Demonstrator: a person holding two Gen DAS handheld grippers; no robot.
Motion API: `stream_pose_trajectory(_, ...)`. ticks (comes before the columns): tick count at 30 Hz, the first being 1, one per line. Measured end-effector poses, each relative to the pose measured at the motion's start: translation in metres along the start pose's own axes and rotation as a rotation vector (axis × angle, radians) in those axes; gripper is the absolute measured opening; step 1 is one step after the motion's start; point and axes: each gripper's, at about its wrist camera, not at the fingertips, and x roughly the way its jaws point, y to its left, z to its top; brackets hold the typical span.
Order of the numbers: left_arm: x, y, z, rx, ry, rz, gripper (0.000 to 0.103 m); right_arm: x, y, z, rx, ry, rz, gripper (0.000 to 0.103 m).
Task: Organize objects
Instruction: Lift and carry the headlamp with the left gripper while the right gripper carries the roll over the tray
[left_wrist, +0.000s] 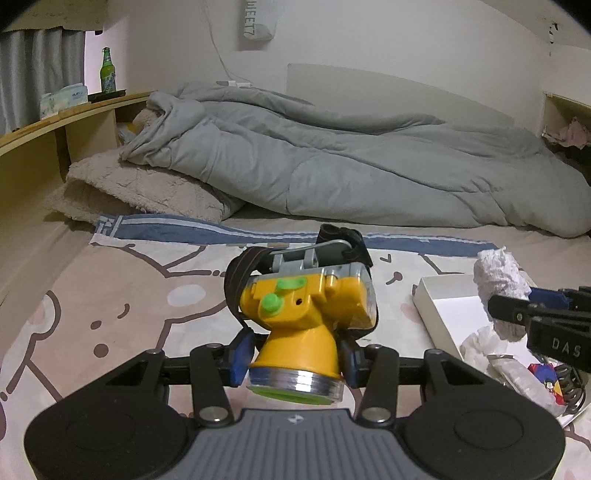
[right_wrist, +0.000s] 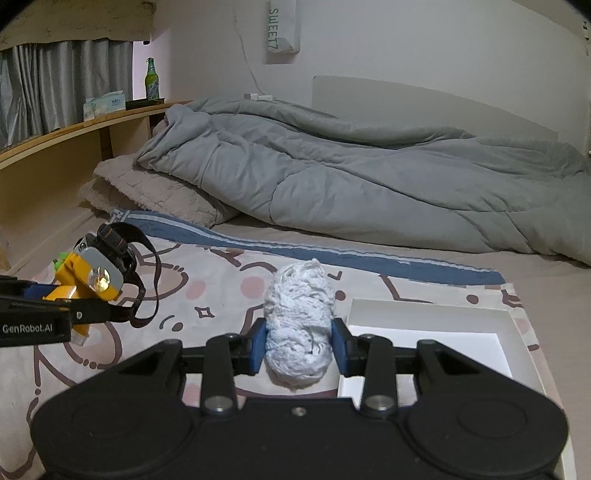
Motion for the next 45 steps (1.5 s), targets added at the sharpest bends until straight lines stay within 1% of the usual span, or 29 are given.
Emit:
stream_pose_trajectory(12, 0.004, -0.014, 0.004, 0.005, -0.001, -0.018, 0.049, -0.005, -0.007, 0.000, 0.009, -0.010, 0.000, 0.038)
stream_pose_trajectory(21, 0.011, -0.034, 0.008, 0.021, -0.005, -0.044, 0.049, -0.007, -0.023, -0.001, 0.021, -0.008, -0.029, 0.038)
stream_pose_trajectory(28, 0.018, -0.057, 0.009, 0.044, -0.008, -0.070, 0.049, -0.008, -0.049, -0.007, 0.032, 0.000, -0.083, 0.038)
stream_pose_trajectory(37, 0.029, -0.089, 0.008, 0.068, -0.003, -0.103, 0.049, -0.015, -0.096, -0.015, 0.076, -0.003, -0.161, 0.038)
stream_pose_trajectory(45, 0.040, -0.119, 0.015, 0.075, -0.012, -0.154, 0.049, -0.015, -0.133, -0.018, 0.084, 0.002, -0.220, 0.038)
